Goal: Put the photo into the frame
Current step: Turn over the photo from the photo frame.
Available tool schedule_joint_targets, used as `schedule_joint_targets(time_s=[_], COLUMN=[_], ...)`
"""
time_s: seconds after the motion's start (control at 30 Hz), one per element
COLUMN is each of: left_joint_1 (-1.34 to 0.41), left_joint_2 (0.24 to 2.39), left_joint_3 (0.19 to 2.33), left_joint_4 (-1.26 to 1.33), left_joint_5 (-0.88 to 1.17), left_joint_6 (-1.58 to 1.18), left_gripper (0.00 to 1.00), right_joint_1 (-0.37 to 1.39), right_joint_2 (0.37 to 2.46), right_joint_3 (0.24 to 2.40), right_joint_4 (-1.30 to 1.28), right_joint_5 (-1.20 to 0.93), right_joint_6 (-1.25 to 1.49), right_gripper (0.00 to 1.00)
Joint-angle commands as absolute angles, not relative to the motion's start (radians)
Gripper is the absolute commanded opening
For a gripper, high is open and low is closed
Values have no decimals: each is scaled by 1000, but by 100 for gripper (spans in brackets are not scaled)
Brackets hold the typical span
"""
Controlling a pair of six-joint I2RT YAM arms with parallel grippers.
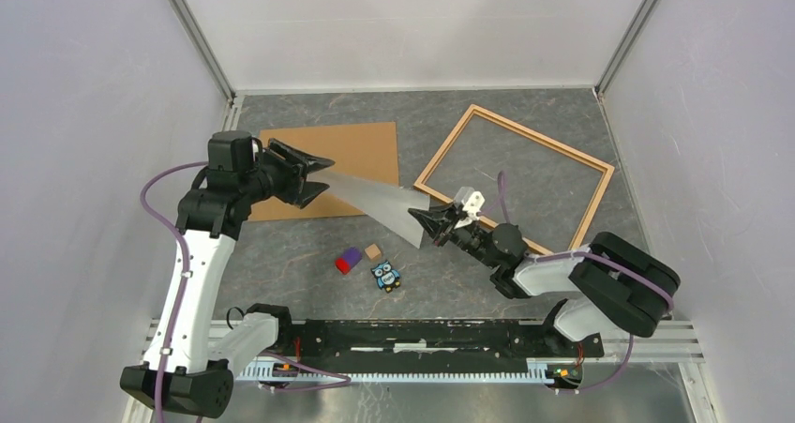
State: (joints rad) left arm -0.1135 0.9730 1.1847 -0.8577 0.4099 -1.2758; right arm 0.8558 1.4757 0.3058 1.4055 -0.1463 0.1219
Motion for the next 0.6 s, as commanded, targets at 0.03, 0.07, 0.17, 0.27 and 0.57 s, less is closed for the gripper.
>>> schedule_joint_targets(time_s=[0.03, 0.07, 0.17, 0.27, 0.57], left_joint_1=[-110, -111, -111, -111, -111], left_joint_2=[975, 987, 1041, 1085, 1132], left_joint_3=[1291, 1312, 1426, 1535, 1602], left_joint_4=[-809, -804, -851, -873, -685], left_joint_5=[333, 310, 228, 136, 259], left_joint_6=[-1200, -1166, -1037, -896, -753], left_gripper=[97, 100, 100, 100, 100], right_joint_1=[819, 802, 730, 638, 187], right_joint_2=[1324, 1300, 1237, 1197, 1314], right_joint_3=[357, 402, 492, 543, 641], right_joint_4=[1177, 1051, 770, 625, 463], right_joint_5=[-21, -21, -37, -110, -653], right_joint_6=[287, 311, 418, 537, 853], right_gripper=[0, 0, 0, 0, 0])
